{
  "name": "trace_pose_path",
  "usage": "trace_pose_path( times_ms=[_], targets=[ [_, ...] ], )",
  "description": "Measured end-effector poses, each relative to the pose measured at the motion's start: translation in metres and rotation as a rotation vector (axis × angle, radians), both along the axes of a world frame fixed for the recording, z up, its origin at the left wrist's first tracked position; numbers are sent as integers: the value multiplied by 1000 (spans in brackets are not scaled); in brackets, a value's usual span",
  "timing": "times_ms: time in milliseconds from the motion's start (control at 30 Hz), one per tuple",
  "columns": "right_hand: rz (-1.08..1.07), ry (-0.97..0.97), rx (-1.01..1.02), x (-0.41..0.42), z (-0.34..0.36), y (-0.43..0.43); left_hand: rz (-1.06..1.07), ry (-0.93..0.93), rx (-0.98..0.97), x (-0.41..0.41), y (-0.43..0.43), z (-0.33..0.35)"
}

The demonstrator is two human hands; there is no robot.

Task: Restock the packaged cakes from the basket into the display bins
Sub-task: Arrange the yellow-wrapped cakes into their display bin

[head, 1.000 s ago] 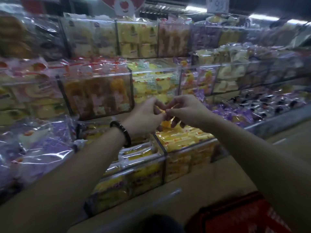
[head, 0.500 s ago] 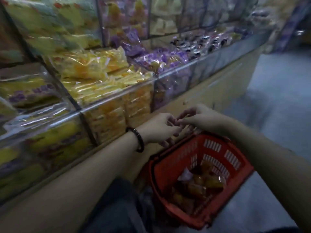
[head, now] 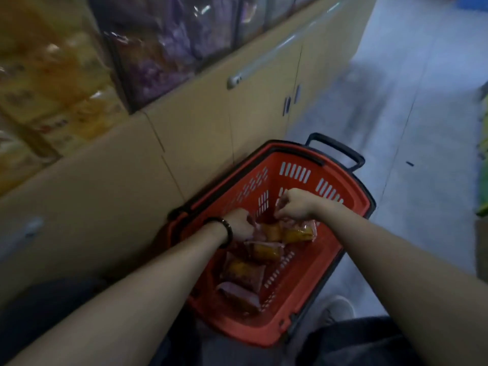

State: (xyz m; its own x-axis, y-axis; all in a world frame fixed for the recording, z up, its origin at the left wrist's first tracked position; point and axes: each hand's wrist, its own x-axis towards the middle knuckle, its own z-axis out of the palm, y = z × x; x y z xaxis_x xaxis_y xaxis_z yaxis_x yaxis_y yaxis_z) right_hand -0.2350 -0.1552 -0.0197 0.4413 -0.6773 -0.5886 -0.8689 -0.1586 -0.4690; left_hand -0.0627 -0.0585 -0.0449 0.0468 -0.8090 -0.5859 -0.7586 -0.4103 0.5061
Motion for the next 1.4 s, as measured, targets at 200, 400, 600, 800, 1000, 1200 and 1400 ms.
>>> trace_pose_path(
  times_ms=[200,400,600,800,1000,1200,1400],
  targets=[
    [224,365,-57,-5,-52,-42,-67,-33,-10,-25,-29,-84],
    [349,510,-18,-6,-121,-75,-235,-125,-145,-46,-60,-174],
    [363,650,17,-9,-161,-82,-315,-397,-140,-55,-51,-187],
    [425,815,-75,-11,-183,-79,-417,-419,-154,-51,-35,-193],
    [371,818,5,-3,-181,-90,-429,-322,-121,-39,-36,-199],
    [399,717,107,12,-141,-95,-364,-244,-247,-31,-34,-203],
    [272,560,86,20,-86,-93,43,-7,-29,-27,-23,-164]
  ],
)
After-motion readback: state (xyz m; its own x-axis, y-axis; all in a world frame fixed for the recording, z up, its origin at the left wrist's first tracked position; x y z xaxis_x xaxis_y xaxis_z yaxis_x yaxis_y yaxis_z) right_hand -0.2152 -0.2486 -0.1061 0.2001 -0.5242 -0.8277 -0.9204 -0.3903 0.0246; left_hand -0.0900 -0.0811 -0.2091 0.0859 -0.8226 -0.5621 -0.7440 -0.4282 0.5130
